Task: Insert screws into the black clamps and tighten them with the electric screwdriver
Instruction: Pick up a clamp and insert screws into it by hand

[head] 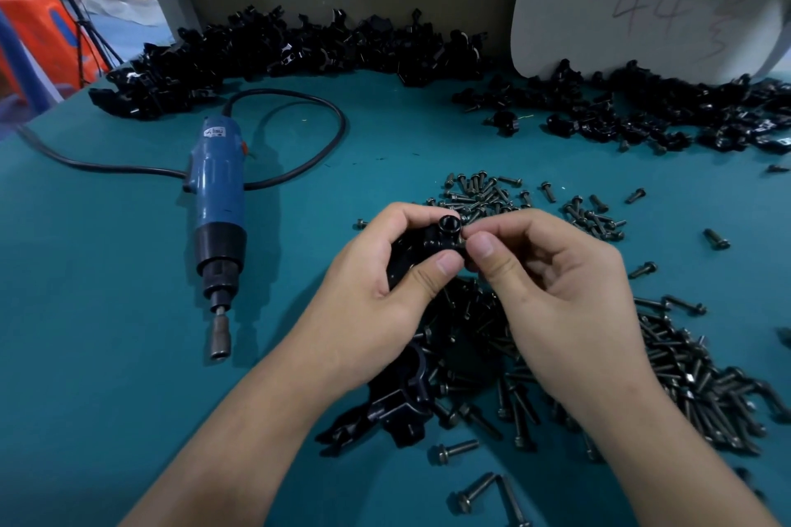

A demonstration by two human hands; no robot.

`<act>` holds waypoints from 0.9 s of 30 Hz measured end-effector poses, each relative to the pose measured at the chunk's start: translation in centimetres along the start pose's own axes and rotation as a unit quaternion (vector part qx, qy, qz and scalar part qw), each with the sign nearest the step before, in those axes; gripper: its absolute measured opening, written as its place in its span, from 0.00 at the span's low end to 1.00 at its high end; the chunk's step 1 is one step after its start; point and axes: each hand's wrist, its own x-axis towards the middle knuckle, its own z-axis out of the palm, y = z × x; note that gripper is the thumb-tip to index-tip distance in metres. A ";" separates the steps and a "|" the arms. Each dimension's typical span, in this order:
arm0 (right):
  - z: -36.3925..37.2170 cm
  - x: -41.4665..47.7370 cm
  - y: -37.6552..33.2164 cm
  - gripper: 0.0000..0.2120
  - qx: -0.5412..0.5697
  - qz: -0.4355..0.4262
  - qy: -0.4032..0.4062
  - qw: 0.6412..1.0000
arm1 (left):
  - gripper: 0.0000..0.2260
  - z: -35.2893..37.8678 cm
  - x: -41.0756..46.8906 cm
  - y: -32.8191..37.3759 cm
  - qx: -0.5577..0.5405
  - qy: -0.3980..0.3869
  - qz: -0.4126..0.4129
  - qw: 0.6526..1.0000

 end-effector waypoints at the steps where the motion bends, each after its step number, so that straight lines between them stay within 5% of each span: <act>1: 0.0 0.0 0.0 0.07 0.015 0.006 0.004 1.000 | 0.14 0.0 0.0 0.0 0.000 -0.001 -0.001 1.000; 7: 0.1 0.0 0.1 0.17 0.030 -0.007 -0.001 1.000 | 0.14 0.1 0.0 0.0 -0.007 0.000 -0.011 1.000; 18: 0.1 -0.2 0.2 0.04 -0.086 -0.020 -0.009 0.996 | 0.13 0.2 -0.2 0.1 -0.009 -0.014 -0.020 1.000; 27: -0.1 -0.1 0.5 0.06 -0.150 -0.033 -0.040 0.987 | 0.12 0.3 -0.1 0.2 -0.001 -0.004 -0.023 1.000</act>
